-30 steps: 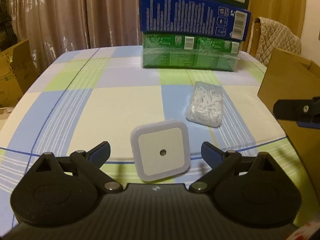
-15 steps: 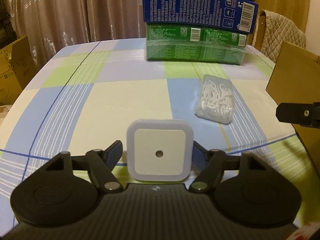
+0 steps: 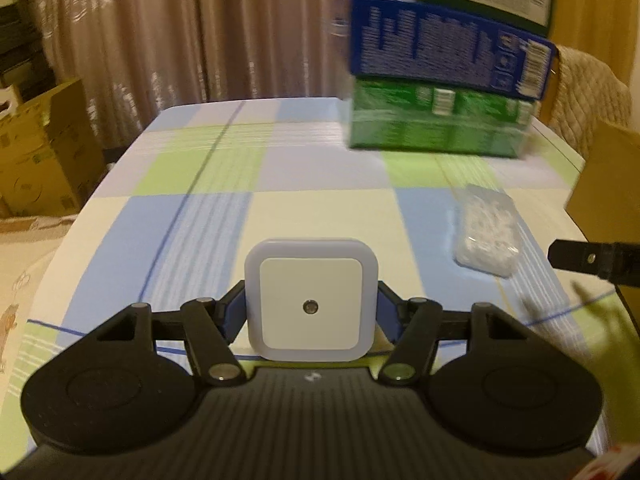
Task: Organize rigid objects
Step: 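Close the right tool on the clear box of white floss picks, then carry the night light and floss box with both tools over the cardboard box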
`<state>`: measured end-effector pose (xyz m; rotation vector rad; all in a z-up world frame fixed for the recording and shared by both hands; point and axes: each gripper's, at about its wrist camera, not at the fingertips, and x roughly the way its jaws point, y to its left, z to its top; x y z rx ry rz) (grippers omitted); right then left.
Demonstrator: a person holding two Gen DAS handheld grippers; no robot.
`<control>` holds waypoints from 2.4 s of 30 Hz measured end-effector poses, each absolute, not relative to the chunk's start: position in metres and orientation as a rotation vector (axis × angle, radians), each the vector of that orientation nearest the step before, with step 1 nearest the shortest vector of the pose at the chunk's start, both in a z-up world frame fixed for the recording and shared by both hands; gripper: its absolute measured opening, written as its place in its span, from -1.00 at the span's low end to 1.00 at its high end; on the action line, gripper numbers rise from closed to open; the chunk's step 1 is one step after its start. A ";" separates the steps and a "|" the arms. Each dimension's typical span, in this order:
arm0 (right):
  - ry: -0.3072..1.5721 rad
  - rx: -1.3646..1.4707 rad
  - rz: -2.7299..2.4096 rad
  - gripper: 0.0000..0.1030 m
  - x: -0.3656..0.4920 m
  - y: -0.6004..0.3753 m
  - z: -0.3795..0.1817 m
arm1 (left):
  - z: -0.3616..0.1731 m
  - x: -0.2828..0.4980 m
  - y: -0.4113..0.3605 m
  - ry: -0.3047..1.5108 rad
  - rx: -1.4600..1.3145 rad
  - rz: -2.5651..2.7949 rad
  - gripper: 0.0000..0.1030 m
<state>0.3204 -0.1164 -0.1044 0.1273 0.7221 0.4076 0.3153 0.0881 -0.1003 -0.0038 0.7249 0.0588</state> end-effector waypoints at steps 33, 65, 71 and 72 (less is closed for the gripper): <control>0.770 -0.114 0.432 0.02 0.330 -0.067 -0.130 | -0.102 0.315 0.090 0.734 -0.024 0.045 0.17; 0.609 0.001 0.394 0.01 0.152 -0.283 0.056 | 0.024 0.164 -0.064 0.708 0.045 -0.241 0.17; 0.605 0.000 0.330 0.01 0.151 -0.329 0.063 | 0.041 0.160 -0.106 0.685 0.062 -0.321 0.17; 0.606 0.001 0.320 0.01 0.151 -0.336 0.063 | 0.044 0.160 -0.113 0.682 0.063 -0.337 0.17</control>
